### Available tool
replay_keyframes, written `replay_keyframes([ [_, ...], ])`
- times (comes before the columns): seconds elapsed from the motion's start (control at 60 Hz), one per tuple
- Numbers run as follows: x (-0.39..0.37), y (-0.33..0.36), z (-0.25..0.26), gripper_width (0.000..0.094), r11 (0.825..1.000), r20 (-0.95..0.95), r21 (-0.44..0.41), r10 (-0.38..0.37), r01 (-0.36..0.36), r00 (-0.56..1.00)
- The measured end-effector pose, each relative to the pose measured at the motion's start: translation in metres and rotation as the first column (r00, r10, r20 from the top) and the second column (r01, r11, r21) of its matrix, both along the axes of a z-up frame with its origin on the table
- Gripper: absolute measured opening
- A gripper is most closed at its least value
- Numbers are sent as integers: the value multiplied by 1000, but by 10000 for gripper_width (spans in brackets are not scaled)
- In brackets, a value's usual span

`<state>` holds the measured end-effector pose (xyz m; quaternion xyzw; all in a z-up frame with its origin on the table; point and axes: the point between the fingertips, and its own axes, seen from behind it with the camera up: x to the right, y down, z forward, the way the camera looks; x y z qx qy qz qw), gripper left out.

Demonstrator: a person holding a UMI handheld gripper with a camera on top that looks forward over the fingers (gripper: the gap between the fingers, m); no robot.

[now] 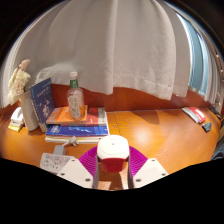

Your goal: Unplug charger

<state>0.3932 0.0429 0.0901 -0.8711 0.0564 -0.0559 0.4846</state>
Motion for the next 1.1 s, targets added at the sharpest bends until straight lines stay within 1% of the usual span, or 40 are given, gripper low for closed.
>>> replay_keyframes([
  [0.05,8,1,-22,401,1000,-24,-24,8,-8,1000],
  [0.167,11,-4,-52,401,997,-51,-71,17,-21,999],
  [0.233,6,-12,-67,421,995,-66,-93,32,-38,997],
  [0.25,8,-7,-57,420,996,-73,-79,32,-37,997],
  [0.267,8,-7,-59,420,997,-72,-68,33,-38,997],
  [0.4,8,-6,-58,484,998,-73,-54,41,-45,997],
  [0.45,5,-6,-60,504,997,-64,-57,56,-60,996],
  [0.483,3,-9,-67,567,994,-70,-82,62,-67,996],
  [0.55,0,-16,-77,782,989,-99,-130,56,-68,994],
  [0.583,0,-18,-76,843,989,-103,-131,50,-63,993],
  [0.7,3,-25,-54,837,995,-58,-87,37,-41,998],
  [0.767,-4,-30,-35,850,997,-66,-59,37,-41,997],
  [0.9,-17,-45,25,836,1000,-69,26,16,-14,997],
  [0.983,-31,-61,72,834,995,-49,100,7,-2,999],
  [1.033,-44,-72,101,834,989,-40,151,12,-5,999],
  [1.1,-64,-90,132,832,980,-40,199,14,-6,999],
])
